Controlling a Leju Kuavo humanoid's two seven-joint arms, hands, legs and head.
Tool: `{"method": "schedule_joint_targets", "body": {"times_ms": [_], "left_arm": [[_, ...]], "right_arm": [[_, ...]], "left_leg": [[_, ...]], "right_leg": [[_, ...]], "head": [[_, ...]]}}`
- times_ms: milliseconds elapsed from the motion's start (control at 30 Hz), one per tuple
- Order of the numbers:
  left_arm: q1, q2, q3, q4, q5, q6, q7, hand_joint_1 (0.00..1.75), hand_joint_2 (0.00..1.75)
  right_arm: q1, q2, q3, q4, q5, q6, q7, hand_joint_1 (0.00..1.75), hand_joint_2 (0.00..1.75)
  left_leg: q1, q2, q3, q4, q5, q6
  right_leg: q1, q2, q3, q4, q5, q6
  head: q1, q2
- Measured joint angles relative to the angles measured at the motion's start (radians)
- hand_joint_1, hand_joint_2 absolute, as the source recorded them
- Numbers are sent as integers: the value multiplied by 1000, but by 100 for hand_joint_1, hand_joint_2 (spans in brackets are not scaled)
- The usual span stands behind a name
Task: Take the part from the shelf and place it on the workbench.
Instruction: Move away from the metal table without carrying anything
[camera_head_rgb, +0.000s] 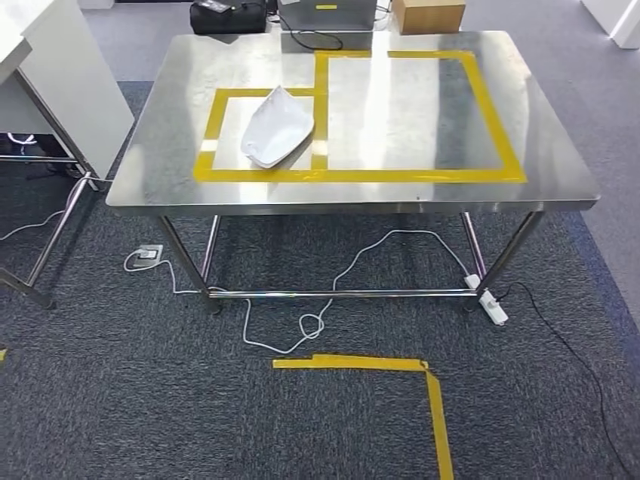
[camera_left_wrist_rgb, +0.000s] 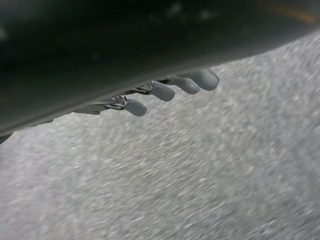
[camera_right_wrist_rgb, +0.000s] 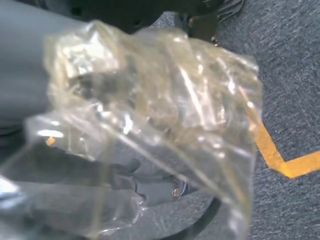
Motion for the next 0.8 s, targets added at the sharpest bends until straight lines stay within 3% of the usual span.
{"method": "schedule_joint_targets", "body": {"times_ms": [67,100,167,233,267,300,333,400,467,500,600,633,667,733,767,800], "left_arm": [[-8,2,-3,51,-15,13,11,0,0],[-11,3,-5,71,-18,17,15,0,0],[-14,4,-7,101,-22,19,20,0,0],[-18,3,-9,123,-25,20,22,0,0],[-21,3,-10,132,-26,20,23,0,0],[-23,2,-11,140,-26,20,23,0,0],[-24,2,-11,146,-26,20,23,0,0],[-26,3,-13,153,-26,20,23,0,0],[-29,4,-13,159,-27,21,22,0,0],[-30,5,-13,162,-27,22,22,0,0],[-33,4,-14,170,-26,24,20,0,0],[-34,3,-14,171,-26,24,19,0,0],[-36,2,-14,173,-26,25,19,0,0],[-39,-1,-14,174,-26,25,17,0,0],[-40,-2,-14,175,-26,25,16,0,0],[-40,-2,-14,176,-26,25,15,0,0]], "right_arm": [[2,0,-8,0,0,-2,0,0,0],[4,1,-12,0,0,-3,1,0,0],[4,1,-18,0,0,-6,1,0,0],[4,1,-25,0,0,-7,1,0,0],[4,1,-28,0,0,-7,1,0,0],[4,1,-30,0,0,-7,1,0,0],[4,1,-32,0,0,-7,1,0,0],[4,1,-35,0,0,-7,1,0,0],[3,3,-37,0,0,-7,1,0,0],[2,4,-39,0,0,-7,0,0,0],[2,4,-43,-1,0,-8,0,0,0],[3,5,-43,0,0,-9,1,0,0],[3,5,-44,0,0,-10,1,0,0],[3,5,-45,0,0,-10,1,0,0],[2,5,-46,0,0,-10,1,0,0],[2,5,-47,0,0,-11,1,0,0]], "left_leg": [[1,-1,-7,0,14,-8],[1,-2,-12,5,4,-14],[5,-3,-33,73,-70,-27],[9,-3,-67,211,-167,-35],[10,-3,-75,268,-191,-37],[10,-3,-70,298,-194,-37],[10,-3,-46,284,-177,-35],[8,-3,48,161,-130,-23],[4,-3,127,33,-119,-7],[1,-3,141,2,-122,-1],[1,0,131,-18,-101,12],[3,2,122,-23,-89,19],[6,4,111,-27,-77,24],[5,6,82,-26,-55,27],[5,6,67,-25,-44,26],[5,7,51,-23,-32,24]], "right_leg": [[0,-2,-6,-14,6,-7],[-1,-5,-15,-14,13,-14],[-3,-10,-37,-13,28,-32],[0,-15,-60,-5,43,-41],[1,-17,-73,1,51,-42],[3,-19,-87,9,58,-42],[4,-19,-101,18,64,-42],[7,-19,-126,32,73,-40],[9,-20,-142,42,84,-34],[9,-20,-148,43,90,-29],[6,-19,-159,45,97,-12],[5,-16,-168,61,73,-7],[4,-12,-182,95,31,-2],[2,-7,-216,213,-68,7],[1,-7,-227,275,-95,10],[-1,-7,-226,315,-95,14]], "head": [[0,0],[0,0],[-2,0],[-3,0],[-3,0],[-3,0],[-3,0],[-3,0],[-3,0],[-2,0],[-2,0],[-1,0],[2,0],[5,0],[5,0],[5,0]]}}
